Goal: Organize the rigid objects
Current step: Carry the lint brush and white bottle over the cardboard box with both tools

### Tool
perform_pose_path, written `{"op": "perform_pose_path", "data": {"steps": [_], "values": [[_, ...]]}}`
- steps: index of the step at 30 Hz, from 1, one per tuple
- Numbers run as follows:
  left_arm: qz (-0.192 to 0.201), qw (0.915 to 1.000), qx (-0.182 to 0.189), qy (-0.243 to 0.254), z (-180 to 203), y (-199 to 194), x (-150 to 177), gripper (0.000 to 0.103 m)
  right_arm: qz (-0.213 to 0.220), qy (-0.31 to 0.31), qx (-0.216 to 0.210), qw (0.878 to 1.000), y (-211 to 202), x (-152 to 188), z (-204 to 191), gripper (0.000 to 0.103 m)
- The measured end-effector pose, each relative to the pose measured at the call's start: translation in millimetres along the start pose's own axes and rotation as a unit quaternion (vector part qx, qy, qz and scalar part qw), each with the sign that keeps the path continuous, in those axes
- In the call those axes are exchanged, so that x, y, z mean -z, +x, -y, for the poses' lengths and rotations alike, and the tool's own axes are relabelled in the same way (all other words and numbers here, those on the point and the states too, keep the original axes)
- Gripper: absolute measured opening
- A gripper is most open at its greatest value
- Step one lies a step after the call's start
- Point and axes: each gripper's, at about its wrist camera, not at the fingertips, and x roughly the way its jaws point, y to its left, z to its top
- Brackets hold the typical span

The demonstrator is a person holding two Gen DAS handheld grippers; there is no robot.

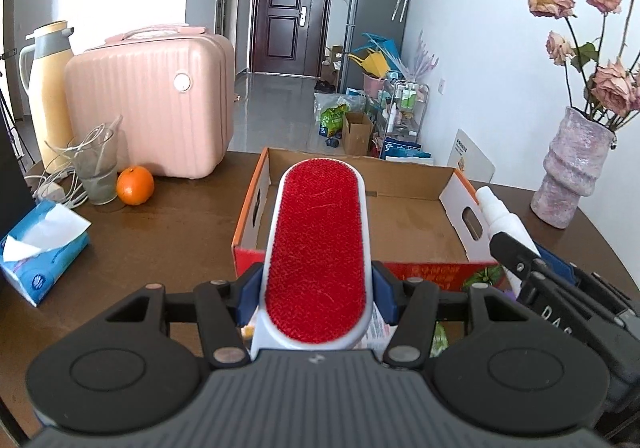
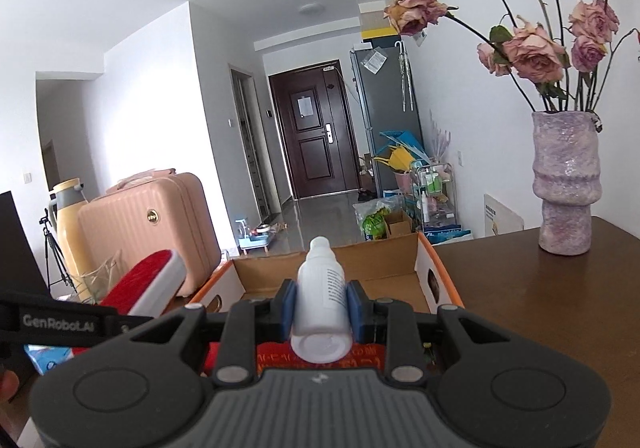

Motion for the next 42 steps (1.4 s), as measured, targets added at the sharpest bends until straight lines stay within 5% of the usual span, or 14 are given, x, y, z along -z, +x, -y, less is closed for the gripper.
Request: {"op": "perform_pose_path", "data": {"steps": [14,28,42], "values": [[-0.021,0.9996,-0.009,-0.017,4.0,69.3,-34.0,0.057,-0.015,0.023,0.003,1.0,64.8,-13.8,16.9,0.027],[-0.038,0.9986,-0.022,0.03,19.1,139.1,-60.5,0.058,-0.045,0.017,0.021,0.999,125.5,-20.1,19.5,0.027],[-0.1,0.9923,-0.05,0.052,16.8,208.3,-65.0,0.058,-0.122,0.007,0.05,0.991,184.0,-13.3,28.5,0.027]]}}
